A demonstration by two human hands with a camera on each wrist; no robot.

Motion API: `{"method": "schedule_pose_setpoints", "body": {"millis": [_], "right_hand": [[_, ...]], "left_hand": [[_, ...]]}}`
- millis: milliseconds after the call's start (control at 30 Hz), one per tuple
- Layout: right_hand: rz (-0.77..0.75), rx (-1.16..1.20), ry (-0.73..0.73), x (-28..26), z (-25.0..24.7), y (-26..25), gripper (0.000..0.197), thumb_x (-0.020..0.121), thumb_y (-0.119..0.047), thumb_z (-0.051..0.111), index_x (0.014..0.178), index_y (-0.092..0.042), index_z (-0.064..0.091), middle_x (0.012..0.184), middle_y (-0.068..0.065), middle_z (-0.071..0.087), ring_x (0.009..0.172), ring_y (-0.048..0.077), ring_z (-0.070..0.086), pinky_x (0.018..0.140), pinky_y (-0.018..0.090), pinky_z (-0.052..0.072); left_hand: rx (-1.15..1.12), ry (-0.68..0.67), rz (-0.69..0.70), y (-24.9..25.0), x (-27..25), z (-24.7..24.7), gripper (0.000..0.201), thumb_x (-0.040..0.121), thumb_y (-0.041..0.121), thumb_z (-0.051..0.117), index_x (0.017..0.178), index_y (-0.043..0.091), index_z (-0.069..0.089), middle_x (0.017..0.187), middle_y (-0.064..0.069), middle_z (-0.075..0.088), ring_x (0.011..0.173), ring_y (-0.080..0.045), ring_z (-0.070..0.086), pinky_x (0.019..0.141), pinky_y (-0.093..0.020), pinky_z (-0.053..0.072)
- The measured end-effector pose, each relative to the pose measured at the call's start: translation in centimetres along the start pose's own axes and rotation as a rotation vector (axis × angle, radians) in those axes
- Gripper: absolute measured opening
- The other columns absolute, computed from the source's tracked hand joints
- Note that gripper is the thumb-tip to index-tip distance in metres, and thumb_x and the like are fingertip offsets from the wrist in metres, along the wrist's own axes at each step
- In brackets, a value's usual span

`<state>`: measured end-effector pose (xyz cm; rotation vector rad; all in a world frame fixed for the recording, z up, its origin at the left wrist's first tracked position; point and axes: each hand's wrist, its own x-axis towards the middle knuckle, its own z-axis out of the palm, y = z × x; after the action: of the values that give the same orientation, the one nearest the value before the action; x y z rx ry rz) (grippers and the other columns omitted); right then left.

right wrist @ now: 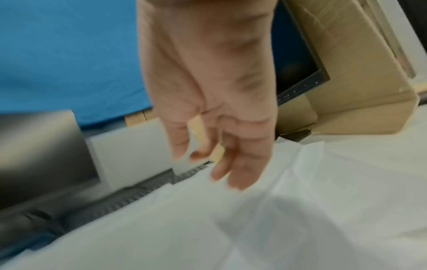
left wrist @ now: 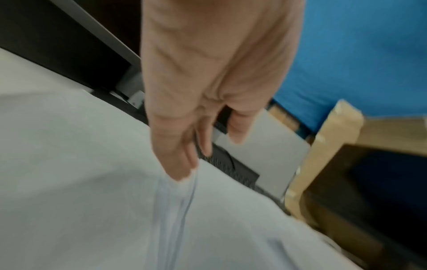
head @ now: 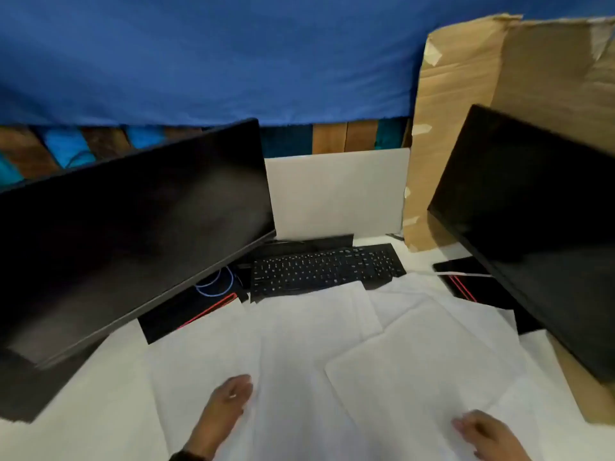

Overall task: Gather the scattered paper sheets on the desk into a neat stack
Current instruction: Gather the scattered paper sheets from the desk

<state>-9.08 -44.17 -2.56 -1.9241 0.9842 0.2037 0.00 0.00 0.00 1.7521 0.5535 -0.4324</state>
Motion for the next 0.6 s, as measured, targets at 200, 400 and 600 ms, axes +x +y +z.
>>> {"method": "schedule_pose_setpoints", "body": {"millis": [200, 400, 600], "right_hand": [[0.279, 0.070, 0.302, 0.7, 2.0, -3.0, 0.080, 0.076, -0.022, 0.072, 0.136, 0.005, 0.026, 0.138, 0.035, 0.031, 0.127, 0.046, 0.034, 0.107, 0.049, 0.027], [0.251, -0.039, 0.312, 1.8, 3.3, -4.5, 0.065, 0.075, -0.019, 0.067, 0.125, 0.008, 0.035, 0.133, 0.031, 0.043, 0.122, 0.044, 0.042, 0.102, 0.051, 0.036], [0.143, -0.285, 0.420, 2.4, 4.6, -5.9, 0.094, 0.071, -0.021, 0.073, 0.142, 0.002, 0.016, 0.155, 0.019, 0.006, 0.142, 0.035, 0.004, 0.111, 0.055, 0.012]], "left_hand": [[0.114, 0.060, -0.034, 0.1, 3.0, 4.4, 0.058, 0.088, 0.014, 0.053, 0.138, 0.000, 0.027, 0.144, -0.024, 0.036, 0.131, -0.033, 0.038, 0.110, -0.038, 0.030], [0.120, 0.000, -0.004, 0.0, 4.9, 6.0, 0.053, 0.074, 0.020, 0.061, 0.122, 0.001, 0.051, 0.126, -0.023, 0.057, 0.114, -0.036, 0.055, 0.103, -0.043, 0.042], [0.056, -0.036, 0.051, 0.3, 5.6, 5.2, 0.023, 0.073, 0.007, 0.060, 0.053, 0.011, 0.049, 0.049, 0.001, 0.048, 0.055, -0.019, 0.043, 0.060, -0.029, 0.032]]}}
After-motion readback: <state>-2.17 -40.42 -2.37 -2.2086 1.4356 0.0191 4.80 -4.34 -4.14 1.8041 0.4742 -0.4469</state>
